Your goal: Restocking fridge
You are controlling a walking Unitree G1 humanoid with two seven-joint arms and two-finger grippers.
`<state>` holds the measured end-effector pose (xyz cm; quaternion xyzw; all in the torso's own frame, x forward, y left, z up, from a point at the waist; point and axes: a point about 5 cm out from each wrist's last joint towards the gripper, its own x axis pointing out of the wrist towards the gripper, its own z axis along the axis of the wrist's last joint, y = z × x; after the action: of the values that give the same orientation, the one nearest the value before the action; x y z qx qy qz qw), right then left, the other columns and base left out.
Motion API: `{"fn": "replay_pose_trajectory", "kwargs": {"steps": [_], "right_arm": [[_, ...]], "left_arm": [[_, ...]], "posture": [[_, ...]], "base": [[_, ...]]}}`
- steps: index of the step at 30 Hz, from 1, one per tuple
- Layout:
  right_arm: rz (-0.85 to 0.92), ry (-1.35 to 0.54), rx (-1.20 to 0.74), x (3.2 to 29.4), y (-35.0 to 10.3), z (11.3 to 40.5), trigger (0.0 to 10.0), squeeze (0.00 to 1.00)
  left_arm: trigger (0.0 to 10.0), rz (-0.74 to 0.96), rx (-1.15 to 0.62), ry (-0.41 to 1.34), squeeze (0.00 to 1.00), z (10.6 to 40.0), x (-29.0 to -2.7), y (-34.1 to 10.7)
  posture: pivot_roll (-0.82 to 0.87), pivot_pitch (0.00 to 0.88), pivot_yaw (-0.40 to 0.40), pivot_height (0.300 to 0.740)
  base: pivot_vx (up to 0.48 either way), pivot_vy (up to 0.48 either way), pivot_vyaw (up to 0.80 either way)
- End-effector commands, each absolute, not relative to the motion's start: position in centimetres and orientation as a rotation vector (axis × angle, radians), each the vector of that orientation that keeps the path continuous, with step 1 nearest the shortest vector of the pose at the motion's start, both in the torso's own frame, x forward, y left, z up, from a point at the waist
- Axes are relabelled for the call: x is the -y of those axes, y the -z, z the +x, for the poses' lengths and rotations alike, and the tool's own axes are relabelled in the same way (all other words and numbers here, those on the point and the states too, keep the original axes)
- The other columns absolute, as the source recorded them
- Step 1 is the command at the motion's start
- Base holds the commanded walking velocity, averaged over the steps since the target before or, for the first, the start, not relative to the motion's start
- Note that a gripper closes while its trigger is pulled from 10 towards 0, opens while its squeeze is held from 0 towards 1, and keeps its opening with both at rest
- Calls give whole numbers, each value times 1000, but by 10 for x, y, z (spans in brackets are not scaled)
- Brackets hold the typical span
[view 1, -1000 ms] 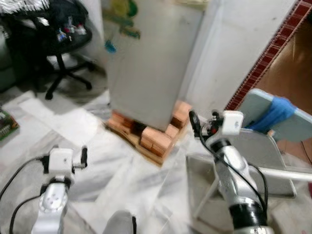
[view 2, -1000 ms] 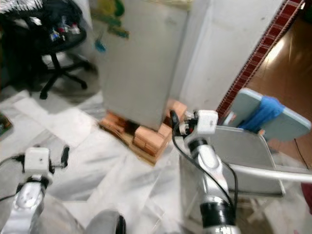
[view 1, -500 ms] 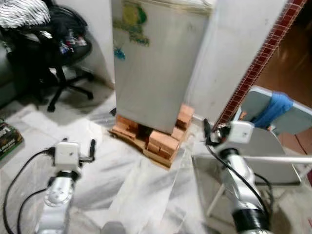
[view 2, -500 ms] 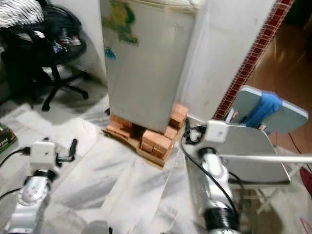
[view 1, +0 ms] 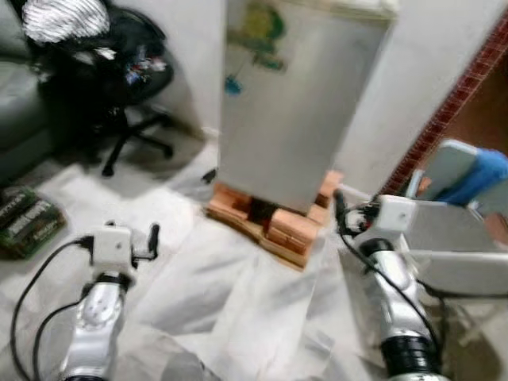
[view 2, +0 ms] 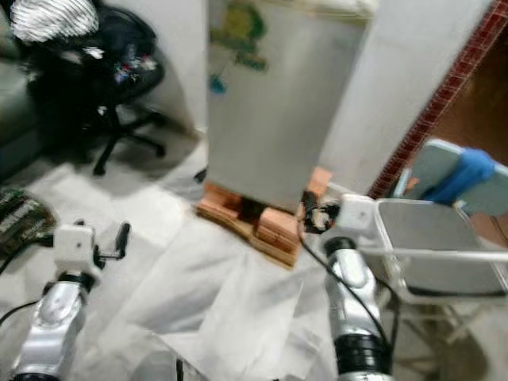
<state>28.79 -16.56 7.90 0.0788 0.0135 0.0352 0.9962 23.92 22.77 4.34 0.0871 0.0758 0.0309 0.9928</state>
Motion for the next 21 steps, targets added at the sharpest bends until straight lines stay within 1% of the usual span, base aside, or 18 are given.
{"fn": "replay_pose_trajectory", "kwargs": {"steps": [1,2,12,13,21], "right_arm": [[151,-66,-1,175,-85,287,10000,0],[164,-98,-3,172,-85,287,10000,0],[203,-167,-21,164,-81,281,10000,0],[206,-168,-26,163,-80,280,10000,0],[199,-146,-40,165,-77,281,10000,0]], "left_arm": [[10000,170,-145,-42,0,240,-220,-43],[10000,171,-146,-43,0,241,-221,-43],[10000,181,-146,-66,0,242,-224,-43],[10000,190,-135,-67,0,243,-224,-43],[10000,184,-143,-59,0,244,-221,-42]], "posture": [[113,0,-73,740],[112,0,-72,740],[109,0,-68,740],[109,0,-67,740],[111,0,-65,740]], "base": [[0,480,731],[0,476,731],[0,466,722],[0,0,575],[0,0,0]]}}
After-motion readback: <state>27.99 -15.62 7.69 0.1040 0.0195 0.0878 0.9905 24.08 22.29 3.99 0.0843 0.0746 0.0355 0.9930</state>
